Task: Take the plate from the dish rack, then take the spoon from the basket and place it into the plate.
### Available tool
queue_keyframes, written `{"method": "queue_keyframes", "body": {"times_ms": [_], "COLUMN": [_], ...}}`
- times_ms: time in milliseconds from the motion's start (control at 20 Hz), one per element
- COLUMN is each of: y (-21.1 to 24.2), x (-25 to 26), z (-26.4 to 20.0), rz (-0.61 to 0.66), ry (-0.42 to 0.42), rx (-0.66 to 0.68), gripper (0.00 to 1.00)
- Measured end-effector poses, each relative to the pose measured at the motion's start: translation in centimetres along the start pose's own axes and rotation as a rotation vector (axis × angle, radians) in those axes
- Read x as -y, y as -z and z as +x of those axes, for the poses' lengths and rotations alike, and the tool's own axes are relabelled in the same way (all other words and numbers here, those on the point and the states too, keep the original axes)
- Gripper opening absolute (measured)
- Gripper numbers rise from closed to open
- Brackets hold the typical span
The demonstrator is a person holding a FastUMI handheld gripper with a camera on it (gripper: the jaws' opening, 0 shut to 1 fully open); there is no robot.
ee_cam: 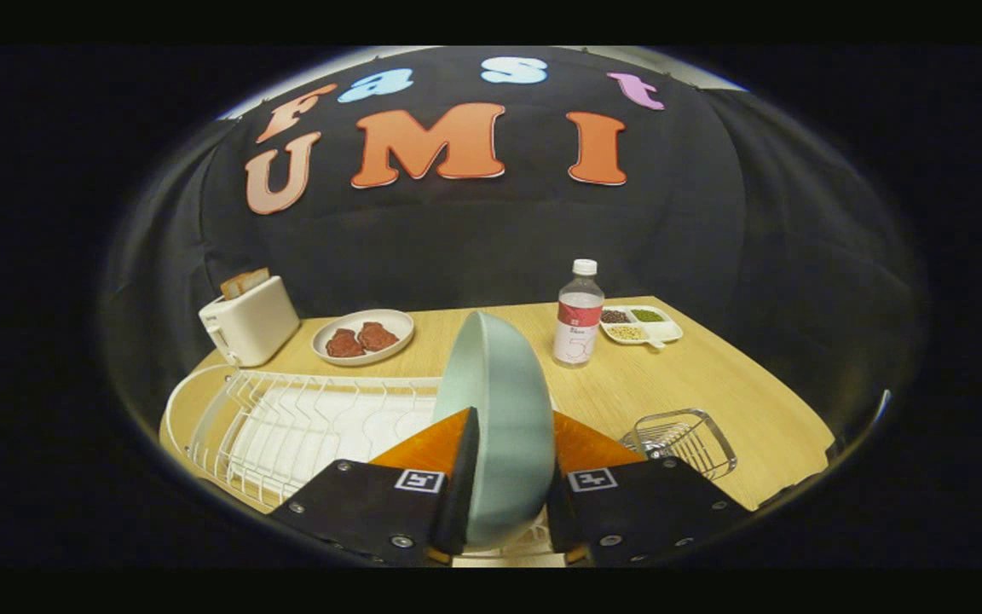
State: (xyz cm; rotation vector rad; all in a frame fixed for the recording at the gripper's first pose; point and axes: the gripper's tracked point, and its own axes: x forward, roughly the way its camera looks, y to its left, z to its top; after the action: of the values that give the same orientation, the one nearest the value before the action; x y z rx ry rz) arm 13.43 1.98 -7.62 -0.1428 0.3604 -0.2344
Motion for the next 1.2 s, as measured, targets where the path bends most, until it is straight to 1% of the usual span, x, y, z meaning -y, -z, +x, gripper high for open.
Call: {"method": "queue_keyframes", "body": {"times_ms": [200,250,450,650,900,1050,1200], "y": [-1.8,-2.2,-2.9,-4.6,-5.8,-5.5,-4.0], "x": [0.1,0.0,0.1,0.7,0.8,0.7,0.5], "z": [-0.2,-0.3,-0.9,-1.6,-3.7,-5.8,-8.2], "rz": [-0.013,-0.017,-0.045,-0.061,-0.013,0.030,0.090], "ry": [0.069,0.072,0.099,0.130,0.086,0.024,-0.064], "rx": [0.037,0.044,0.059,0.104,0.134,0.135,0.116], "gripper": [0.31,0.30,0.29,0.29,0.29,0.29,0.29]}}
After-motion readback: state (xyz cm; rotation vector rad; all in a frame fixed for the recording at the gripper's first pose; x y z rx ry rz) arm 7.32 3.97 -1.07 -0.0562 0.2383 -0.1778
